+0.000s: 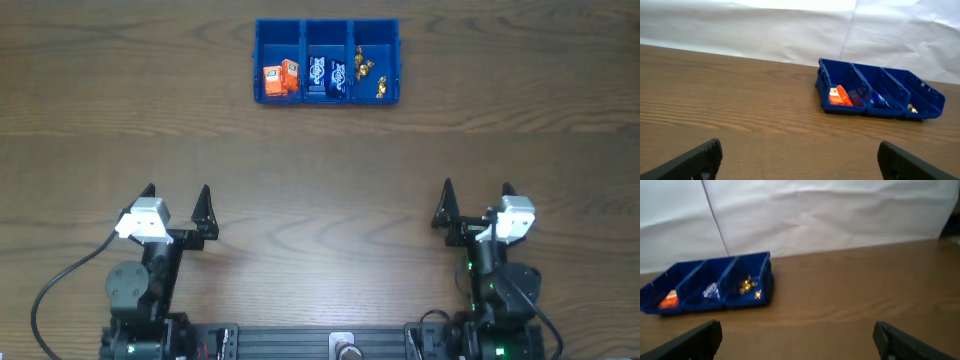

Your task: Sort Candies Into Trays

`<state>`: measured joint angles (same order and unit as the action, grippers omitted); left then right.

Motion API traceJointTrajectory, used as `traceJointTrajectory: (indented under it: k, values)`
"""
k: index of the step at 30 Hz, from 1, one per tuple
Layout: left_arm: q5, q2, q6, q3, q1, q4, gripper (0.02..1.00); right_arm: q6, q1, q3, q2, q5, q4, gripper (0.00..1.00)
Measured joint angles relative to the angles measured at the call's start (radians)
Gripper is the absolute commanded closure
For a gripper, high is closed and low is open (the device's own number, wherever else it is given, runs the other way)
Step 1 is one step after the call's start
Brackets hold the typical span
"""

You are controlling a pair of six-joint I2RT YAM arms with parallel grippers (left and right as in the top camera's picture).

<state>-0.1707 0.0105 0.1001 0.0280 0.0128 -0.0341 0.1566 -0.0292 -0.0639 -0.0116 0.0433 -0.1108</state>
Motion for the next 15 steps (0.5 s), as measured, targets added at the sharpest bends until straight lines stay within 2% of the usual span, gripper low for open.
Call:
traceJointTrajectory:
  k: [1,7,15]
  values:
    - [0.0,0.0,0.0,0.0,0.0,0.0,0.02,-0.01,0.0,0.035,0.001,-0.003,0.054,0.003]
    - [0.0,0.0,0.0,0.0,0.0,0.0,0.02,-0.079,0.0,0.056,0.001,-0.014,0.04,0.003]
    - [0.0,0.0,0.0,0.0,0.0,0.0,0.02,-0.094,0.006,0.056,0.001,-0.019,0.04,0.003]
